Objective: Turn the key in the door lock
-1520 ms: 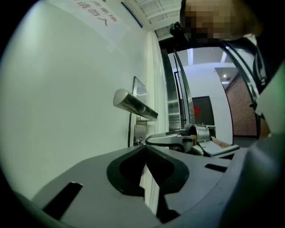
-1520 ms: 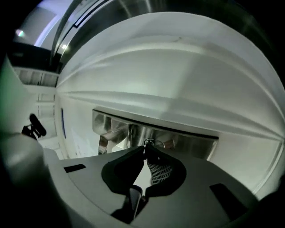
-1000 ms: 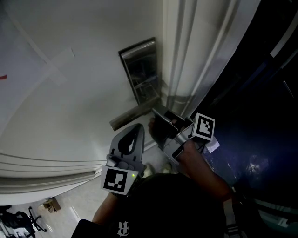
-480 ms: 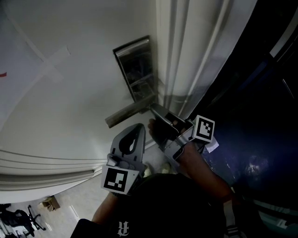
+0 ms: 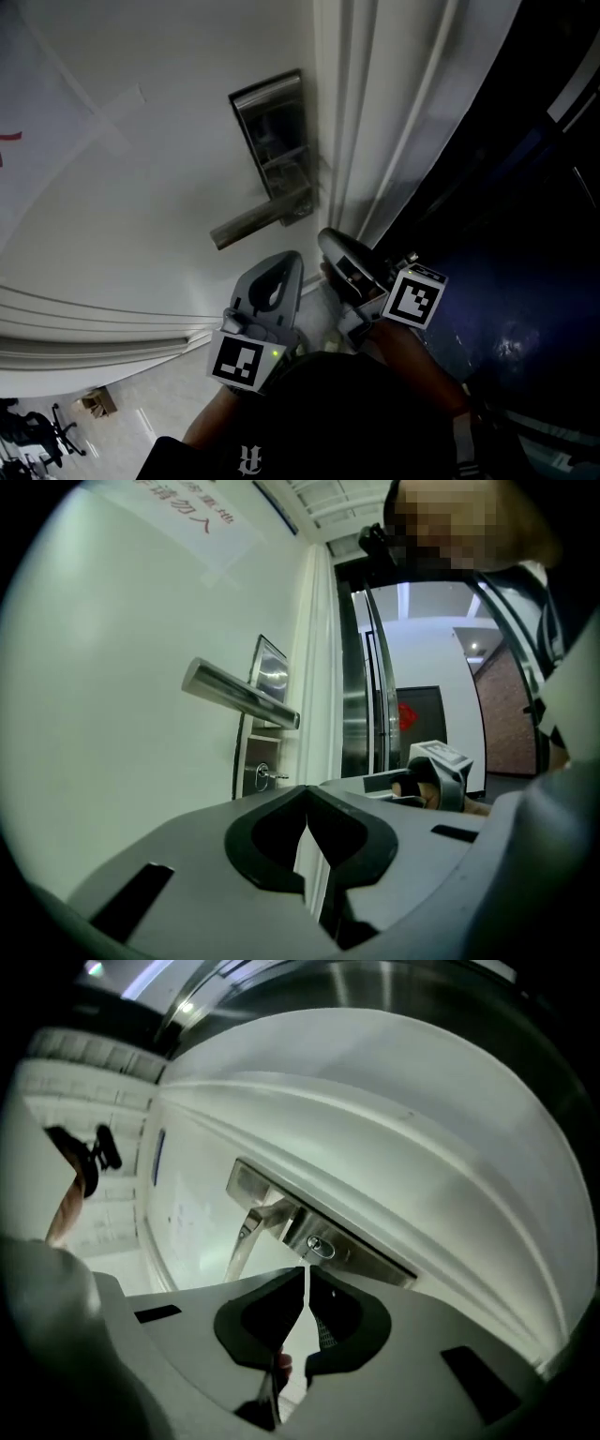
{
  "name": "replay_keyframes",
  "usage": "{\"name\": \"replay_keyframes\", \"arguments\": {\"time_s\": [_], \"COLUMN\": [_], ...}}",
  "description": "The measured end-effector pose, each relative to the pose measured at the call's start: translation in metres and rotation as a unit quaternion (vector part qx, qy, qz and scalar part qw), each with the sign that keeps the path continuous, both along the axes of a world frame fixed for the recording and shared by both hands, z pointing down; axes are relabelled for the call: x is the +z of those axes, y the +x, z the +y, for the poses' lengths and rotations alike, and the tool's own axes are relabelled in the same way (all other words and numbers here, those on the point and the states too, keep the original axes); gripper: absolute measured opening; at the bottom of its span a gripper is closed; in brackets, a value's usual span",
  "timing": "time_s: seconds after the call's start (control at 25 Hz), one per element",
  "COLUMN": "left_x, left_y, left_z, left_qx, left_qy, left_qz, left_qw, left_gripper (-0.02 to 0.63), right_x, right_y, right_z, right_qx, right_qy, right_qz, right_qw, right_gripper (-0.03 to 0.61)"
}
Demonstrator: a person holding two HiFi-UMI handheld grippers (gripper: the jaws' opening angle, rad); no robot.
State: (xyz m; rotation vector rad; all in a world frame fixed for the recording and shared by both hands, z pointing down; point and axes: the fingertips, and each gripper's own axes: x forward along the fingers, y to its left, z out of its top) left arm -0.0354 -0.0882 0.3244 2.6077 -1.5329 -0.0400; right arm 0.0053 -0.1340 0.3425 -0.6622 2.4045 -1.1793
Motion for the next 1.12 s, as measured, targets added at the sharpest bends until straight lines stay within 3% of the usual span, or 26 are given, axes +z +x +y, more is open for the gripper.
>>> {"name": "replay_keyframes", "arguments": {"time_s": [0.12,0.32,0.52,0.76,1.12], "left_x": [0.001,0.001,0.003,0.005,0.002], "left_y": [0.004,0.011,0.014,0.012,0.009], "left_z": [0.002,0.006,0.009,0.009,0.007], "left_qx": [0.002,0.004,0.000,-0.009,-0.012], "left_qy": [-0.003,-0.004,-0.006,-0.006,-0.001], "left_qz": [0.004,0.007,0.009,0.003,0.005], "left_qw": [1.0000,1.0000,0.9999,0.9999,0.9999], "left_gripper": [0.008,0.008,0.008,0.008,0.008], "right_x": [-0.004,-0.005,-0.010,-0.009,-0.014], "right_y": [0.006,0.011,0.012,0.009,0.003], "right_z": [0.010,0.021,0.029,0.026,0.024], "right_qx": [0.023,0.043,0.064,0.085,0.083], "right_qy": [0.082,0.156,0.235,0.290,0.285], "right_qz": [0.092,0.176,0.248,0.322,0.308], "right_qw": [0.992,0.971,0.937,0.897,0.904], "right_gripper": [0.023,0.023,0.023,0.015,0.014]}}
